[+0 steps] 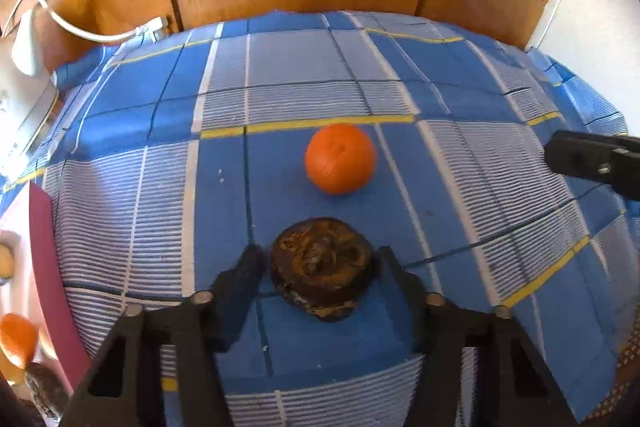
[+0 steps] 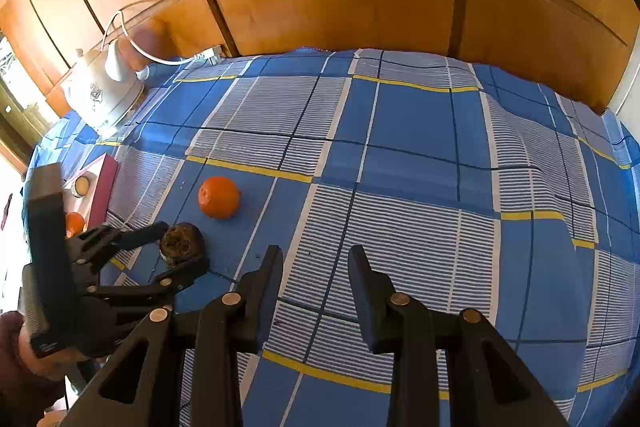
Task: Organize fruits
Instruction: 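Move both tools back toward the loose orange and dark brown fruit, then grasp the dark brown fruit with the left tool while the right tool grasps the orange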
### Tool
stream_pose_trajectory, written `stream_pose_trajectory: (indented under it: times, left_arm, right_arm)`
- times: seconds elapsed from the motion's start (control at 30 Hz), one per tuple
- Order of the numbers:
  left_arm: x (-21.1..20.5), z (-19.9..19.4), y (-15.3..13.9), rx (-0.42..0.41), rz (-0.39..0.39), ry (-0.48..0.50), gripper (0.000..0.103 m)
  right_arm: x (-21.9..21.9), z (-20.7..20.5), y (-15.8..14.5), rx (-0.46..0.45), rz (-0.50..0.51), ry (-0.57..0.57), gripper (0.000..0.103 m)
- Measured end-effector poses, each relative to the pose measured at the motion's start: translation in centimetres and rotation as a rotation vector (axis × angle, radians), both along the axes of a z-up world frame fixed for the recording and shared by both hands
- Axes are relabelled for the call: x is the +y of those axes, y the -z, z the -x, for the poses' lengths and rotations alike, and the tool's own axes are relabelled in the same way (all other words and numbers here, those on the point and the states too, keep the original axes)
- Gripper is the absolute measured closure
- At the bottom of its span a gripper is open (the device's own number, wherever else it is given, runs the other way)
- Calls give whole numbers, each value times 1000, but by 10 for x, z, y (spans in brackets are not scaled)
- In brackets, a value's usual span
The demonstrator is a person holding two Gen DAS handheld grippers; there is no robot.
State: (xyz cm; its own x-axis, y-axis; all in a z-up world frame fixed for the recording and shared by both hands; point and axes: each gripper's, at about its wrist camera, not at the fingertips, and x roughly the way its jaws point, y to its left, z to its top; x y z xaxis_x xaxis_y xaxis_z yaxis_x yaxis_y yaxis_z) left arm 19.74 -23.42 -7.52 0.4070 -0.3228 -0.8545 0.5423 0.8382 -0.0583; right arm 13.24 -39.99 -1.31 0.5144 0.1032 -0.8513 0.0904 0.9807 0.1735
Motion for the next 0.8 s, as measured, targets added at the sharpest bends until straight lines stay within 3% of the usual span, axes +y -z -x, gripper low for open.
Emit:
stream_pose_trajectory:
  times: [0.27,0.57,0.8]
  left_arm:
    - [27,44,-17,-23,80,2,51]
    - [64,109,-18,-11,93,15,51]
    - [79,130,-15,-15,99,18,51]
  right_arm:
    - [1,1,1,2,28,0,69]
    - [8,0,11,41,62,-20,69]
    - [25,-1,25,91,-7,-83,69]
